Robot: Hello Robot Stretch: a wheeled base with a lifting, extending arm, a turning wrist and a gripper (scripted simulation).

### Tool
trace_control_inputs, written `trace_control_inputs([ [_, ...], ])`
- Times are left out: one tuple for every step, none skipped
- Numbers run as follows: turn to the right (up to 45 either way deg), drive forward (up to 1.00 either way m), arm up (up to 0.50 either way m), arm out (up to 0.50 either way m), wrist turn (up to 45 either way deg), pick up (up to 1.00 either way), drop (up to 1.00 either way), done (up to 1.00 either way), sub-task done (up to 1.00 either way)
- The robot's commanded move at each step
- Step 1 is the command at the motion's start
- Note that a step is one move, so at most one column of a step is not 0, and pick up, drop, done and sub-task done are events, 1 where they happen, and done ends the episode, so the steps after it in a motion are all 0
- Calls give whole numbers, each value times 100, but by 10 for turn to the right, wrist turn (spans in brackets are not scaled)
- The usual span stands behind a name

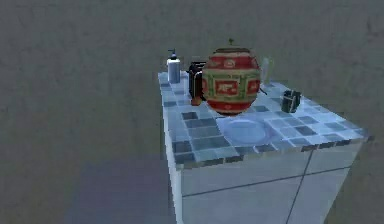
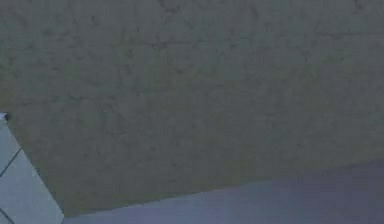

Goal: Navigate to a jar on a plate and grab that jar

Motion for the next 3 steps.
trace_control_inputs([
  [0, 35, 0, 0, 0, 0, 0, 0, 0],
  [-450, 0, 0, 0, 0, 0, 0, 0, 0],
  [-240, 0, 0, 0, 0, 0, 0, 0, 0],
])
